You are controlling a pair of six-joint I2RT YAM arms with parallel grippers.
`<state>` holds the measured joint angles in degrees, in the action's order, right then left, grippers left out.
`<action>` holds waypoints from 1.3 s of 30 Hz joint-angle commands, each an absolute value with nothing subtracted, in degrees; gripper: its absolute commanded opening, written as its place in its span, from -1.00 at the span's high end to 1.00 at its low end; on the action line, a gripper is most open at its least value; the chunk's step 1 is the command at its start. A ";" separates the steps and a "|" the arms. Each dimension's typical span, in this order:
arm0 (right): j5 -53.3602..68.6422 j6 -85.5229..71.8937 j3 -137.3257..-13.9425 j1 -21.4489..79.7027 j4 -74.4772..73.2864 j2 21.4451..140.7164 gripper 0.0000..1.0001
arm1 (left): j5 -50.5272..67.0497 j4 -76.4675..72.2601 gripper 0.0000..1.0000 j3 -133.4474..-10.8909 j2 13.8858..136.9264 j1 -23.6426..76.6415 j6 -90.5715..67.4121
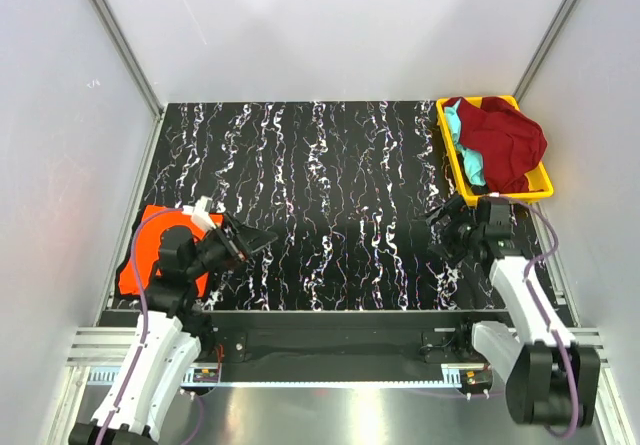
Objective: Fold and stack the t-shirts
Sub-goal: Grab the tshirt from the pile
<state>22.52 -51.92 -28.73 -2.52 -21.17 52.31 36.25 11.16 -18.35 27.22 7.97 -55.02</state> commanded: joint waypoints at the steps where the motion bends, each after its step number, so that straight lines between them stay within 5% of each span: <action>1: 9.86 -44.13 -37.84 -2.81 -24.96 59.57 -0.99 | 33.85 13.97 -0.98 -23.02 26.72 7.91 -49.75; 10: -5.87 -36.12 -57.89 -7.11 -26.98 76.72 -1.00 | 20.92 25.31 -0.98 -35.59 28.56 8.09 -41.05; 18: -12.92 -30.06 -76.00 -16.95 -28.92 90.31 -0.98 | 29.08 27.07 -0.98 -42.71 30.23 8.09 -30.51; 28: -3.09 -26.45 -99.39 -18.98 -28.39 113.19 -0.59 | 33.32 21.71 -0.98 -41.05 33.84 8.00 -24.35; 35: -6.06 -28.21 -100.28 -19.07 -26.90 116.54 -0.37 | 32.61 21.71 -0.98 -42.27 36.03 8.09 -21.80; 38: -7.64 -26.90 -100.72 -19.16 -26.63 117.33 -0.18 | 32.08 21.80 -0.98 -42.45 36.47 8.61 -21.01; 39: -7.65 -26.81 -100.90 -19.33 -26.46 117.60 0.05 | 31.91 21.88 -0.98 -42.45 36.47 8.70 -20.83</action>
<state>-5.52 -28.03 -97.58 -18.98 -28.29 117.23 31.44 24.82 -40.75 36.16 8.21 -23.35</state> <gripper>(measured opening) 0.547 0.987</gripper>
